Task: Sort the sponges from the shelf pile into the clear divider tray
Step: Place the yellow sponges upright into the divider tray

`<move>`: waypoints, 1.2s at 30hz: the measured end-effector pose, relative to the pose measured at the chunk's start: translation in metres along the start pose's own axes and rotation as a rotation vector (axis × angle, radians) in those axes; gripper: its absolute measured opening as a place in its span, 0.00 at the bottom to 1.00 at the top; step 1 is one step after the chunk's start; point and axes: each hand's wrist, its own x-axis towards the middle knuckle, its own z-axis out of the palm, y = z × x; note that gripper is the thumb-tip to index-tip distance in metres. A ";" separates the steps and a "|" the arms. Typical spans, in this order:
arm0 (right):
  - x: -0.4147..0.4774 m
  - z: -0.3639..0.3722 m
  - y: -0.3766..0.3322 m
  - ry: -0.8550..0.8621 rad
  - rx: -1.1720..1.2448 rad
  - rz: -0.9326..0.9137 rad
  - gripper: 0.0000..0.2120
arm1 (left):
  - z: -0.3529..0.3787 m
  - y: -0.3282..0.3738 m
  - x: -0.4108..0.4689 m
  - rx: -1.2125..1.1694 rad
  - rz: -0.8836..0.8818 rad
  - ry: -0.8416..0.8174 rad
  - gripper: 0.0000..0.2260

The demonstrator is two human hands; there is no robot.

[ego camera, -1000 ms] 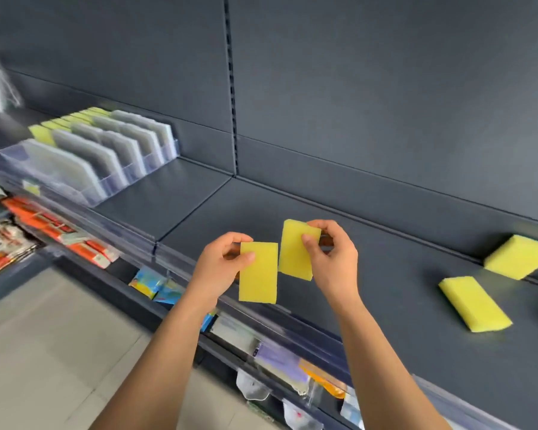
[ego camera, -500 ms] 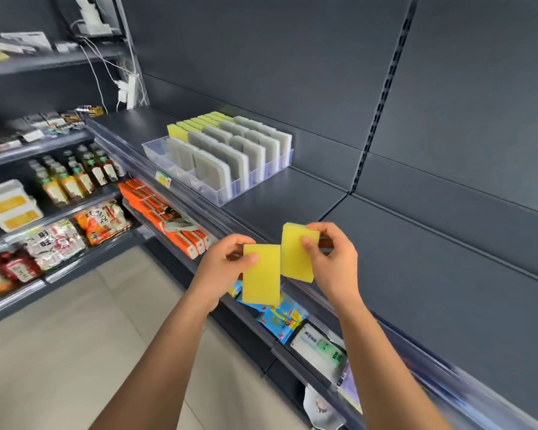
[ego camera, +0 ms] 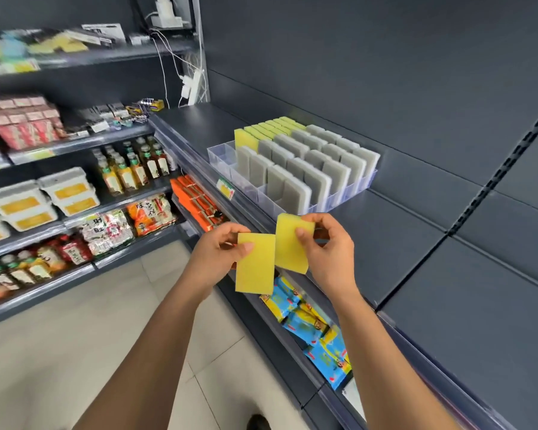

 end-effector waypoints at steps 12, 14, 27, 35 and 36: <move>0.107 0.110 -0.010 -0.042 -0.019 -0.082 0.08 | -0.085 0.000 0.118 -0.010 -0.011 0.053 0.06; 0.120 0.124 -0.013 -0.043 -0.034 -0.089 0.07 | -0.097 0.001 0.134 -0.024 -0.002 0.052 0.06; 0.190 0.234 -0.029 0.107 -0.095 -0.026 0.09 | -0.189 -0.005 0.261 -0.015 0.059 -0.116 0.09; 0.224 0.273 -0.040 0.220 -0.152 0.047 0.10 | -0.219 -0.008 0.337 0.033 0.102 -0.255 0.09; 0.230 0.274 -0.040 0.234 -0.166 0.051 0.10 | -0.219 -0.007 0.346 0.037 0.107 -0.270 0.10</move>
